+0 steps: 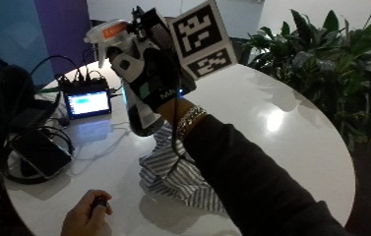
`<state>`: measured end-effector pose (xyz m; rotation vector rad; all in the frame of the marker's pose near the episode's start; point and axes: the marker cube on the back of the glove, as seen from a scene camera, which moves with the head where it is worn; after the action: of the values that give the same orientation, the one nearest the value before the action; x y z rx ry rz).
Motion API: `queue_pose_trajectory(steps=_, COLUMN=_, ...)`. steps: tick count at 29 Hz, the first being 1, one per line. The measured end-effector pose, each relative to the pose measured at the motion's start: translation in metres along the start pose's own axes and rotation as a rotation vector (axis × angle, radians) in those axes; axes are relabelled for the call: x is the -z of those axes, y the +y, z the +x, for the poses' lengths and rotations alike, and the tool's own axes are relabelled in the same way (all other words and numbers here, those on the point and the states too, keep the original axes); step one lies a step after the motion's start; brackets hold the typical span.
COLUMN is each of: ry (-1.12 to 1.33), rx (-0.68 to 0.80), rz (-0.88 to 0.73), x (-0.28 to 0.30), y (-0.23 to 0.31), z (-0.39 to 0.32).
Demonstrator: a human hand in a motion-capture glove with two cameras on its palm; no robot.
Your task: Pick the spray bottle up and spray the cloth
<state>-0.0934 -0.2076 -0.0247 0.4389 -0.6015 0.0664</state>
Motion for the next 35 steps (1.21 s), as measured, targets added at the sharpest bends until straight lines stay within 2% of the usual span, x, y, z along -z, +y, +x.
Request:
queue_pose_trajectory(steps=6, ry=-0.195, rx=-0.083, rz=0.188, x=-0.044, y=0.01, z=0.044)
queue_pose_trajectory(steps=13, ry=-0.2, rx=-0.133, rz=0.229, x=-0.074, y=0.02, z=0.08)
queue_pose_trajectory(steps=35, ry=-0.167, rx=-0.018, rz=0.308, x=-0.052, y=0.012, z=0.068)
